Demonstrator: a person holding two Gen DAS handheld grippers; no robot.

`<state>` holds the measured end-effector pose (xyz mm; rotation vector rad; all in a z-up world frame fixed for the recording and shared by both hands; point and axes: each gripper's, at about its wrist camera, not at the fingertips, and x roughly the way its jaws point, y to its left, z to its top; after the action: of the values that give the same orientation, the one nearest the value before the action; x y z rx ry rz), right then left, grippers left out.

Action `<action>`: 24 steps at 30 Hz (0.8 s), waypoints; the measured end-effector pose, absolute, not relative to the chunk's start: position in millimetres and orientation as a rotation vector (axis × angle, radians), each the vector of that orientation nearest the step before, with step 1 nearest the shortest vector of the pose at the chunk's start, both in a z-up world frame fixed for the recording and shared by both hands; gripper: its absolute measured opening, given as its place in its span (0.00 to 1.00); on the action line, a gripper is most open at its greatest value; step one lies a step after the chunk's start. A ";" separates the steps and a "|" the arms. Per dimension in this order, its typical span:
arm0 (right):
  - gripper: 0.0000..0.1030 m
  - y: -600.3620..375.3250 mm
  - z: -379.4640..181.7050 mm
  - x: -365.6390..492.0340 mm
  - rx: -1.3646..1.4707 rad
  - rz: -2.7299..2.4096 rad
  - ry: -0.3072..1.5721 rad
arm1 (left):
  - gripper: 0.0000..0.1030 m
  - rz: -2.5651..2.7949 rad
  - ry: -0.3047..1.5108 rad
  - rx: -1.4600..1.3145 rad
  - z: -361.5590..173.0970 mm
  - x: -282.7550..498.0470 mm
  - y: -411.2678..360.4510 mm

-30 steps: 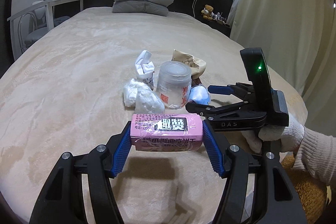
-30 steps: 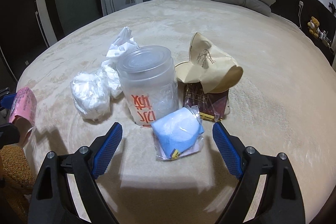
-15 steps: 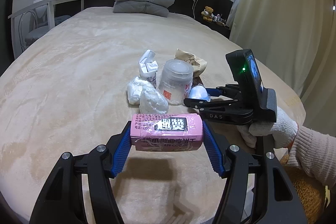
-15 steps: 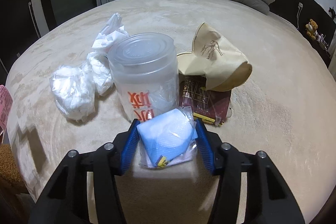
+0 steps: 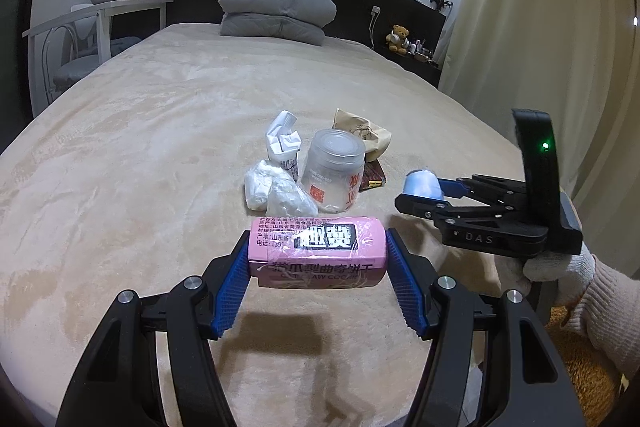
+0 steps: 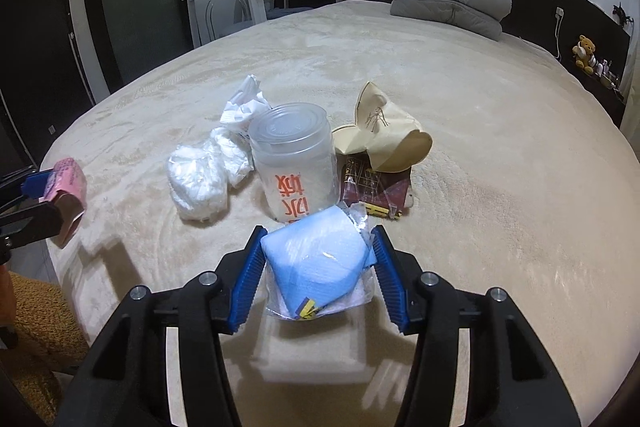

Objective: Collect trash
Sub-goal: 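Carry the cookie bar and blue packet down over the plastic bag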

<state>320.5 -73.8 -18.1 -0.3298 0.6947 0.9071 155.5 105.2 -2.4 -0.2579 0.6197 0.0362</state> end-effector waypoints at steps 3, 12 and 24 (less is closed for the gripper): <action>0.52 -88.9 -7.3 304.4 -0.313 0.908 0.668 | 0.61 0.047 0.598 -0.273 1.7 149.9 104.3; 0.52 -147.1 3.1 240.3 -0.197 0.898 0.655 | 0.61 0.031 0.518 -0.306 3.3 107.4 85.3; 0.52 -205.5 -5.6 151.3 -0.112 0.910 0.668 | 0.61 -0.011 0.452 -0.333 -4.3 41.0 44.2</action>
<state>151.3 -205.5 -5.6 -0.1120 0.6680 0.9103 41.0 44.2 -4.3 -0.3329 0.4517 -0.0112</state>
